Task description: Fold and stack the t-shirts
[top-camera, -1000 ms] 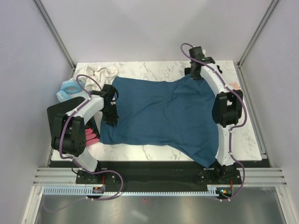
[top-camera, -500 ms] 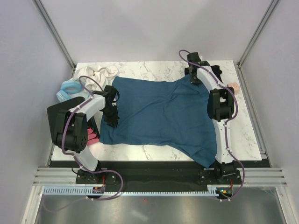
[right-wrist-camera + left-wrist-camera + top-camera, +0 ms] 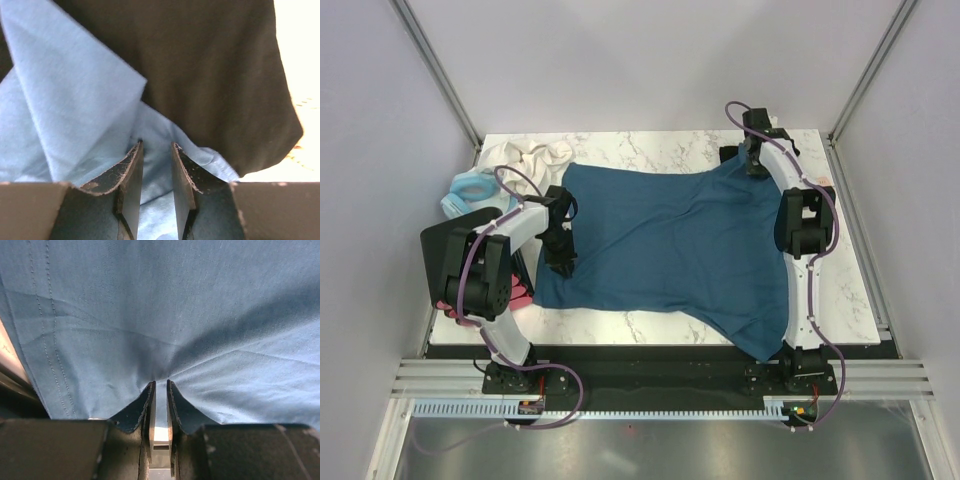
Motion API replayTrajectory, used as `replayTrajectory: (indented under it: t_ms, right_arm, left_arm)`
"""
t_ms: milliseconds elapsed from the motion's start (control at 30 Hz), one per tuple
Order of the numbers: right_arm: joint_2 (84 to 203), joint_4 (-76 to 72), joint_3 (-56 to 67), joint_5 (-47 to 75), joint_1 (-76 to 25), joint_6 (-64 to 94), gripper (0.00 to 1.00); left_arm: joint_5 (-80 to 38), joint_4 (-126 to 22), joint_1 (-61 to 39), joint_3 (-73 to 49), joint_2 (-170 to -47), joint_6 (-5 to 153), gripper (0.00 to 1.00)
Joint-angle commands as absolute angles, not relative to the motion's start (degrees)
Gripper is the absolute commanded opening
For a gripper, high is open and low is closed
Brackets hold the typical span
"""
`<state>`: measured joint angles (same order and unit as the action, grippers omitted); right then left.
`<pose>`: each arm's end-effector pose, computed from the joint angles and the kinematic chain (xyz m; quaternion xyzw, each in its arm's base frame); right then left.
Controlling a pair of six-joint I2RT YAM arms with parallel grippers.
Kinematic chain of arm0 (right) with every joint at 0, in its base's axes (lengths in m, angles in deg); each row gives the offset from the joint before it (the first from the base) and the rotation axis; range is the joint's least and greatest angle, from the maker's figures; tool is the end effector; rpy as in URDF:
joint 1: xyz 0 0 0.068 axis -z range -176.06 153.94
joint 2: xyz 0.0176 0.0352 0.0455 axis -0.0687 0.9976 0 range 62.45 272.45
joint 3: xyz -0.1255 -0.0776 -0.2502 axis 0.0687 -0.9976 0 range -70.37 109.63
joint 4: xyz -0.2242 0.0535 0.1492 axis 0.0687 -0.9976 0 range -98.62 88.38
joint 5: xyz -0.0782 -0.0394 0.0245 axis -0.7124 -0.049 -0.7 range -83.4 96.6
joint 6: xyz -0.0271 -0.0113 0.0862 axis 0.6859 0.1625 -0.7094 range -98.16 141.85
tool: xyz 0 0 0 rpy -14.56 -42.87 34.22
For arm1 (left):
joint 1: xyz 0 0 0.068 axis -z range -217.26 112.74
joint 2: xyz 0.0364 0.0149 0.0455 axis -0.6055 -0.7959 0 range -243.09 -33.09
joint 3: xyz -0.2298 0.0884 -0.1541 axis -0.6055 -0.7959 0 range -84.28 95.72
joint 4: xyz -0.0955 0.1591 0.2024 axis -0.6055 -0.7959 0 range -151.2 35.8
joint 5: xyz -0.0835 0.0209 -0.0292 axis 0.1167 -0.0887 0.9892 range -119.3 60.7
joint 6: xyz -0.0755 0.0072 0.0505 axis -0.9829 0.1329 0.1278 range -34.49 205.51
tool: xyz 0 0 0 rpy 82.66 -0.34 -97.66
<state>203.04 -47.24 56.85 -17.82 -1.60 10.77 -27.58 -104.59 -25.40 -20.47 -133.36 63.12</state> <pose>0.5808 0.0224 0.1640 0.1019 0.9380 -0.1639 0.2879 0.3153 -0.0688 0.1302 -0.0913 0.9953 -0.0224 0.0219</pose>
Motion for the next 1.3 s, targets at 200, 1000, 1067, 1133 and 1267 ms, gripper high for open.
replayTrajectory:
  t_ms: [200, 1000, 1067, 1133, 1267]
  right_arm:
    - [199.04, -39.41, 57.78, -16.78, -1.51, 9.81, 0.41]
    - [173.47, -36.32, 52.24, -2.19, -1.43, 6.11, 0.51]
    - [171.01, -40.54, 48.83, -1.57, -1.43, 5.85, 0.50]
    - [164.86, -40.82, 40.09, -1.13, -1.60, 5.06, 0.49]
    - [154.93, -40.20, 27.13, -2.45, -1.60, 4.62, 0.50]
  left_arm:
    - [-27.10, -103.42, -25.66, -20.03, -133.90, 65.29, 0.24]
    - [-30.86, -107.90, -25.57, -24.17, -132.94, 63.27, 0.27]
    - [-31.67, -107.99, -25.57, -24.52, -131.88, 62.92, 0.27]
    - [-32.37, -108.25, -25.57, -24.69, -131.35, 62.75, 0.27]
    - [-33.86, -109.13, -25.57, -24.70, -131.44, 62.31, 0.27]
